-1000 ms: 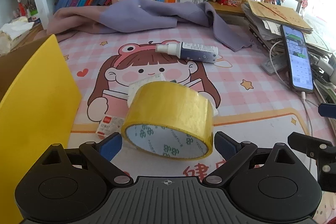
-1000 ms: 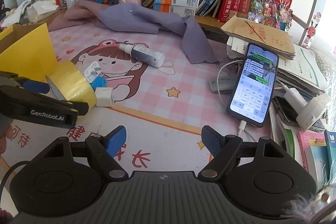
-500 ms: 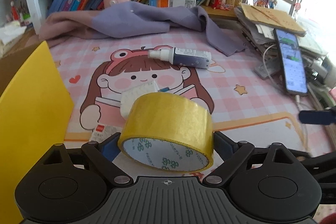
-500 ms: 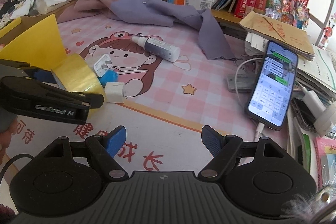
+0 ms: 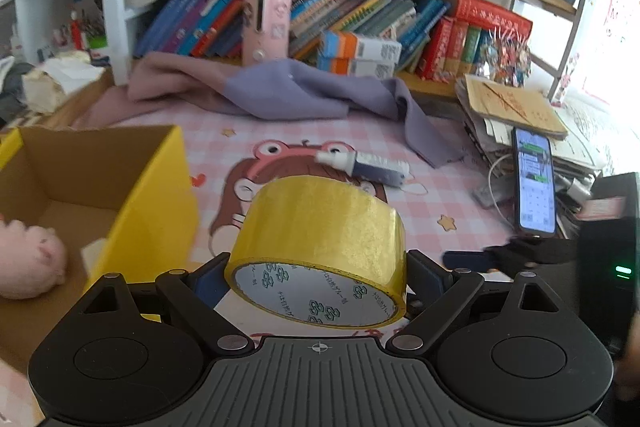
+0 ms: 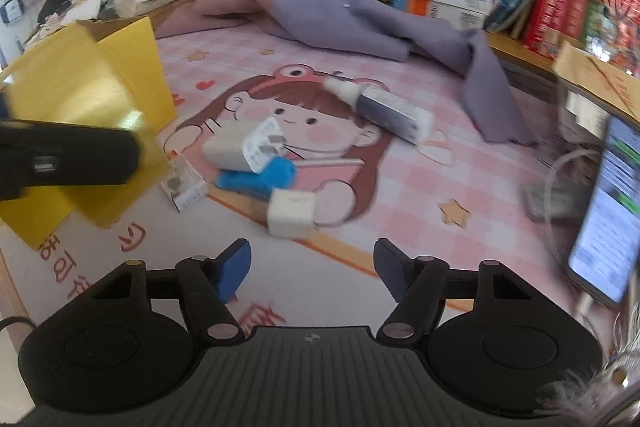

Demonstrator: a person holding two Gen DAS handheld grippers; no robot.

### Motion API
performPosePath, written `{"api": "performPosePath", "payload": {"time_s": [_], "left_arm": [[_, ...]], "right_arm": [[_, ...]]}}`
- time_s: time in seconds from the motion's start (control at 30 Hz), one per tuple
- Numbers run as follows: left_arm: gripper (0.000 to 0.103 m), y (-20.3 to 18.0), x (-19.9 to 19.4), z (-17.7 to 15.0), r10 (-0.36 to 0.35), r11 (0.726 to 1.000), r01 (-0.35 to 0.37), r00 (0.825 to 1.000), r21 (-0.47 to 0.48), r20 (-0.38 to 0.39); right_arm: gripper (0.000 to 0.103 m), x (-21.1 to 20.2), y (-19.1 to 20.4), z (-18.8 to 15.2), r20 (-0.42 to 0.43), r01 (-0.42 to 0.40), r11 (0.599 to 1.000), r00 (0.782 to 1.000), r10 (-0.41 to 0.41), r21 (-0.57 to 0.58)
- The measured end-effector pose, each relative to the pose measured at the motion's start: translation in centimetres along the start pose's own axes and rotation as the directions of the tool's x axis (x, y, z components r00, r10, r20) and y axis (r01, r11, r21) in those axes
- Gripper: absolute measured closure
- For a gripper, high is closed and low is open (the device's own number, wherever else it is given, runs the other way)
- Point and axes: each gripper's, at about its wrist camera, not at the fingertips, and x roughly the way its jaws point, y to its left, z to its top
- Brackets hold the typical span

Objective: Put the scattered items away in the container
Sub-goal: 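Grasp the yellow tape roll with the left gripper while the right gripper grasps a white cube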

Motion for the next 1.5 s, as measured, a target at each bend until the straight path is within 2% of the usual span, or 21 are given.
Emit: {"api": "performPosePath", "payload": {"time_s": [0.17, 0.4, 0.5, 0.57, 0.67, 1.23, 1.5], "left_arm": [[0.011, 0.7, -1.6, 0.1, 0.021, 1.0, -0.021, 1.0, -0.019, 0.02], [0.011, 1.0, -3.3, -0.4, 0.029, 1.0, -0.029, 0.999, -0.011, 0.035], [0.011, 1.1, -3.6, -0.4, 0.029, 0.999, -0.028, 0.999, -0.015, 0.039], [0.011, 1.1, -3.9, -0.4, 0.026, 1.0, -0.026, 0.999, -0.013, 0.044], [0.011, 1.1, -4.3, -0.4, 0.019, 1.0, -0.019, 0.998, -0.011, 0.056], [0.011, 0.7, -6.8, -1.0, -0.065, 0.998, 0.062, 0.99, 0.031, 0.128], [0.011, 1.3, -9.1, -2.3, -0.146, 0.989, 0.138, 0.978, 0.061, 0.152]], "right_arm": [[0.039, 2.0, 0.6, 0.9, -0.008, -0.022, 1.0, 1.0, 0.022, 0.003], [0.04, 3.9, 1.8, 1.5, -0.012, 0.0, 1.0, 1.0, 0.0, -0.014], [0.049, 4.2, 2.0, 1.5, -0.017, 0.018, 1.0, 1.0, -0.018, -0.018], [0.06, 4.3, 1.9, 1.4, -0.02, 0.018, 1.0, 1.0, -0.019, -0.013], [0.062, 4.1, 2.1, 1.4, -0.013, 0.024, 1.0, 1.0, -0.025, -0.015], [0.062, -1.7, 3.1, 0.0, 0.062, 0.042, 0.999, 0.997, -0.043, 0.016], [0.062, -5.5, 4.8, -1.4, 0.102, 0.097, 0.994, 0.99, -0.102, 0.047]]}}
